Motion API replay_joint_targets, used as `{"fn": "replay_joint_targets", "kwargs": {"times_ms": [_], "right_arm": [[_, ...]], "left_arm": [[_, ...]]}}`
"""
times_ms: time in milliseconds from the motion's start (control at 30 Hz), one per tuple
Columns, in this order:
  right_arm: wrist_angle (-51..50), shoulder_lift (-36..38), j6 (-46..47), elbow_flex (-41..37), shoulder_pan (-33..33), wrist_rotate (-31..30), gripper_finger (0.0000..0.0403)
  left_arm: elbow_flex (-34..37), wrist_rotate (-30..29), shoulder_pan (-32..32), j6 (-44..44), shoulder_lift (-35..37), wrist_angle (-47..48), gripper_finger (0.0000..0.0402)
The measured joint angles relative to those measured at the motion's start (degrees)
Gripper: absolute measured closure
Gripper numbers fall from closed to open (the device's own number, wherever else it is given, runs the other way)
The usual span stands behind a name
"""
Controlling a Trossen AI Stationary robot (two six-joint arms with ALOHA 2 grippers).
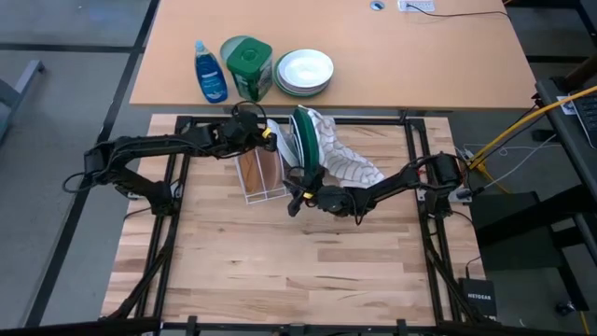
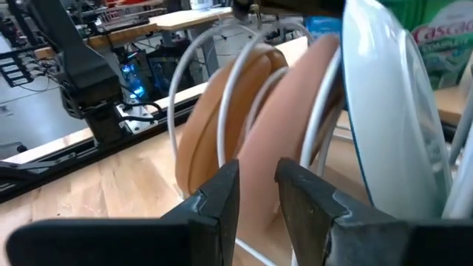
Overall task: Sort dishes
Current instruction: Put the blue plate into the dish rack
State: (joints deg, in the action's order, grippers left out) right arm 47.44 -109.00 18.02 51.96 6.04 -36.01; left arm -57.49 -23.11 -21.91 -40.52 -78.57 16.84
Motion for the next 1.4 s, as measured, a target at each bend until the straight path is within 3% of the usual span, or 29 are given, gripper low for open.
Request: {"fn": "replay_joint_targets", "kwargs": {"times_ms": [700,967,1233,1400], "right_arm": [[0.5,2.0,-3.4,0.0,0.0,2.2,0.0304],[0.5,2.0,-3.4,0.0,0.0,2.2,0.0304],[0.6,2.0,-3.3,0.0,0.0,3.1,0.0304],[0.4,2.0,-3.4,0.1,0.0,3.8,0.0304]], "left_arm": [[0.0,1.6,-0.1,7.1,-3.1,-14.4,0.0401],[0.0,1.5,-0.6,8.1,-4.4,-15.9,0.0401],[0.0,6.3,-1.1,8.0,-8.9,-21.2,0.0401],[0.0,6.4,-1.1,10.8,-9.3,-20.8,0.0401]]}}
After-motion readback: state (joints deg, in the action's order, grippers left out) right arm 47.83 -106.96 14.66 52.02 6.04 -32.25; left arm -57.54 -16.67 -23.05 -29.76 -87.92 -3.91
